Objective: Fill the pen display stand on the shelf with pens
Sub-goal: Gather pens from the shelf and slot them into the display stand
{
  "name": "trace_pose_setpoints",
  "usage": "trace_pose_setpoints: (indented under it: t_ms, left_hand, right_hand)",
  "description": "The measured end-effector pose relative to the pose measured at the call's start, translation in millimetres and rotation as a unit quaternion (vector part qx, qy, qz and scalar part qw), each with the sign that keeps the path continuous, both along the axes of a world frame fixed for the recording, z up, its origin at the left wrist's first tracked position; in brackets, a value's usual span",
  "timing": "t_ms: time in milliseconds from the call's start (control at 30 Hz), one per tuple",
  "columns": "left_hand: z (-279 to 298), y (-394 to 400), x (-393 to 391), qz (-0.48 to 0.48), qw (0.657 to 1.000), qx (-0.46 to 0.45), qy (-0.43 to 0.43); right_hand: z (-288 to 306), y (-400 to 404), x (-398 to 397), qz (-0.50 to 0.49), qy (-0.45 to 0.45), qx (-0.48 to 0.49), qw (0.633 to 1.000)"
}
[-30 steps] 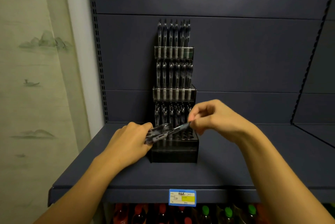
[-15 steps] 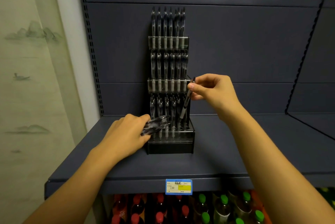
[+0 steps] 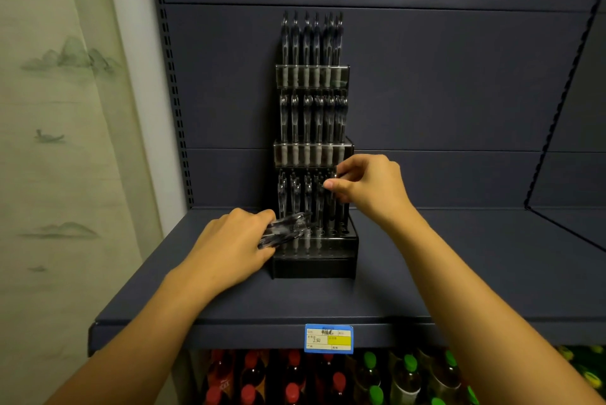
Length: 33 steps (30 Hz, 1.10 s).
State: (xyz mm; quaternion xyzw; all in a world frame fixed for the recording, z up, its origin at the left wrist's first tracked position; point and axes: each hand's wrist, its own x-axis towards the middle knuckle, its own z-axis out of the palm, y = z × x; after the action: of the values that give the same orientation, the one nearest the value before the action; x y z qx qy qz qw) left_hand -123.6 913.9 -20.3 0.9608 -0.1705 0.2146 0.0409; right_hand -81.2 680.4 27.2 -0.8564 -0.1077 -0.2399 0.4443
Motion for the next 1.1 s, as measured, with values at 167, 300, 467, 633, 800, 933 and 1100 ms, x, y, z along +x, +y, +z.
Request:
trace_pose_setpoints:
  t_ms: [167,300,467,633,800,933,1100]
  left_hand:
    - [0,-1,-1,0.0,1.0,0.001,0.008]
    - [0,-2,-1,0.002,1.0,0.009,0.007]
    - [-1,-3,-1,0.007,1.0,0.02,0.008]
    - [0,-5,-1,0.018,0.999,0.027,0.003]
    - [2,-10,-2,0.023,0.999,0.031,0.001]
    - [3,-12,-3,0.028,0.999,0.031,-0.004]
    - [4,-11,-6,0.034,0.999,0.034,-0.002]
  right_hand:
    - [-11,3,2,-0.014,0.027,-0.045,0.999]
    - [-10,1,0,-0.028,0.039,-0.077,0.996]
    - [-2,0,-12,-0.044,0.124,-0.178,0.975]
    - [7,5,-37,0.044,0.229,-0.06,0.971]
    - [12,15,-54,0.174,0.323,0.018,0.93]
    - [10,22,-56,0.189,0.332,0.03,0.924]
    - [6,24,-53,0.179,0.337,0.063,0.922]
